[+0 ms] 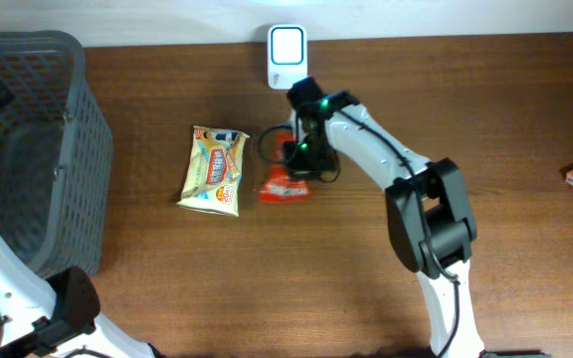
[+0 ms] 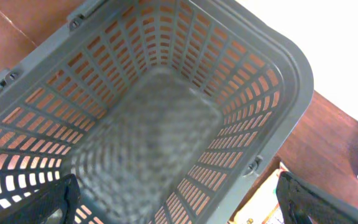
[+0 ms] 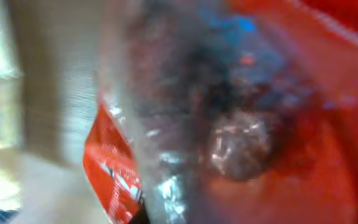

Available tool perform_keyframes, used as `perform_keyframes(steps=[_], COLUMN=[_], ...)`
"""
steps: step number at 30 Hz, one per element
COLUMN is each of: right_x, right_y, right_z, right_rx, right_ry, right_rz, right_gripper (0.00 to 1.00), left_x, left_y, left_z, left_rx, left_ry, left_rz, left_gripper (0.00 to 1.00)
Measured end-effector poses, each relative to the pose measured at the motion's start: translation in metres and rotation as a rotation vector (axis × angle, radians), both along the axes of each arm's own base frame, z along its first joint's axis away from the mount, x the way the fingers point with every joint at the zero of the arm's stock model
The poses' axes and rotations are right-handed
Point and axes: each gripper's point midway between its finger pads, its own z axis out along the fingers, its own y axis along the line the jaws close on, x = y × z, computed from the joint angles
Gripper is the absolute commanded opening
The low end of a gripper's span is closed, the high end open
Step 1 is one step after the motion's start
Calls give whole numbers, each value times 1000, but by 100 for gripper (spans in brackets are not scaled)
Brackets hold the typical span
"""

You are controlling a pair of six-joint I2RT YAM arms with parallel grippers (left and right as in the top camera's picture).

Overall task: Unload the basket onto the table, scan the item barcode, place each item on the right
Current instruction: 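Reach the right gripper to the red snack bag and grasp it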

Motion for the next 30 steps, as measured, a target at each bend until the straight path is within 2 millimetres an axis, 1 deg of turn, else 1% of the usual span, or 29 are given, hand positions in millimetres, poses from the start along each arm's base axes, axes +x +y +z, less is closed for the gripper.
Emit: perform_keyframes(steps=[2,3,5,6,7,8,11,12,13,15,18,19,21,25,28,29,30], right_x=[13,18,23,25,24,25,31,31,30,30,25,23,14,2,-6,-8,-11], right_y=[-40,-56,-82,-98,-113,-124,-146,-151,-159,-164,-162,-159,-145,-104,-75,-63,-52], right_z=[24,36,61,76,87,95,106,107,106,98,71,64,51,36,33,31,29], right_rx=[-194,-272,-418,-519,-615,-696,-830,-863,-909,-947,-983,-987,-993,-964,-931,-907,-882], right_ry=[-77,-115,-184,-227,-261,-292,-372,-388,-406,-432,-446,-449,-452,-506,-546,-561,-568], right_rz=[-30,-40,-55,-77,-104,-132,-223,-248,-283,-319,-316,-306,-259,-176,-128,-115,-104], right_gripper=[4,4,4,4,4,4,4,4,4,4,5,5,9,10,9,10,14], left_x=[0,0,0,0,0,0,0,0,0,0,0,0,0,0,0,0,0], left_y=[0,0,0,0,0,0,0,0,0,0,0,0,0,0,0,0,0], left_z=[0,0,0,0,0,0,0,0,0,0,0,0,0,0,0,0,0], left_rx=[0,0,0,0,0,0,0,0,0,0,0,0,0,0,0,0,0], left_ry=[0,0,0,0,0,0,0,0,0,0,0,0,0,0,0,0,0], left_rz=[0,0,0,0,0,0,0,0,0,0,0,0,0,0,0,0,0], left_gripper=[99,99,99,99,99,99,99,99,99,99,99,99,99,99,99,99,99])
